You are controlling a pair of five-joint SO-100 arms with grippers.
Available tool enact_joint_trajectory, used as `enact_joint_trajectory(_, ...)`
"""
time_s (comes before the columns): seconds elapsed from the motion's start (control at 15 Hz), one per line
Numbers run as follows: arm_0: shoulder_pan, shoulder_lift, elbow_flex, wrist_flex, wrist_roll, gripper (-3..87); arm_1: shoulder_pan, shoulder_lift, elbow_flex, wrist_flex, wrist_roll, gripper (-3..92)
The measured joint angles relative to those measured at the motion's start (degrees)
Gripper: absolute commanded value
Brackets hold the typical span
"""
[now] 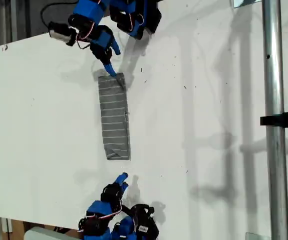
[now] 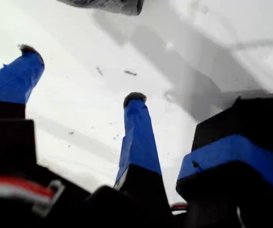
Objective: Grasp corners of a towel and fold twice.
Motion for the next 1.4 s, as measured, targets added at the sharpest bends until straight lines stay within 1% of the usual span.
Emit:
enact_joint_trajectory(0.07, 1.6, 12.2, 10.1, -4.9, -1.1, 7.0, -2.4, 8.5, 2.3, 1.9, 4.5, 39.3)
enact_joint_trajectory(0.13, 3.3, 22.8, 18.6, -7.8, -1.7, 7.0, -6.9, 14.4, 3.9, 3.3, 9.0, 40.0)
enact_joint_trajectory(0.2, 5.0, 28.6, 24.1, -10.9, -1.8, 7.0, -10.5, 16.1, 4.4, 4.1, 12.5, 40.8)
enact_joint_trajectory(0.27, 6.0, 32.3, 28.6, -13.4, -1.9, 7.2, -12.0, 17.1, 4.5, 5.0, 15.4, 41.3)
enact_joint_trajectory(0.4, 7.1, 42.5, 37.5, -14.7, -2.1, 7.0, -11.3, 19.6, 4.7, 5.3, 17.1, 44.6)
enact_joint_trajectory(0.47, 8.0, 51.4, 42.9, -14.6, -2.1, 6.8, -10.1, 18.8, 4.9, 5.3, 16.8, 46.4)
enact_joint_trajectory(0.53, 8.2, 57.8, 46.8, -13.4, -2.1, 6.8, -8.0, 17.0, 5.2, 4.5, 15.8, 46.8)
enact_joint_trajectory(0.6, 8.1, 59.0, 48.5, -13.4, -2.1, 6.8, -3.9, 12.4, 6.2, 2.5, 12.0, 46.8)
enact_joint_trajectory(0.8, 8.1, 60.7, 53.8, -15.6, -0.6, 7.3, 7.7, -4.4, 14.1, -15.2, -0.2, 45.5)
enact_joint_trajectory(0.93, 7.6, 60.7, 54.7, -15.8, -0.5, 7.9, 12.1, -13.1, 15.8, -26.0, -3.4, 45.7)
enact_joint_trajectory(1.2, 6.9, 60.7, 55.0, -15.8, -0.5, 8.4, 12.7, -37.4, 11.5, -38.7, -4.7, 44.3)
enact_joint_trajectory(1.27, 6.4, 60.7, 55.0, -15.7, -0.5, 8.4, 12.6, -43.9, 7.2, -39.6, -5.7, 43.4)
enact_joint_trajectory(1.4, 6.4, 60.7, 55.0, -15.7, -0.5, 8.6, 12.4, -55.6, -3.4, -38.9, -9.4, 36.5)
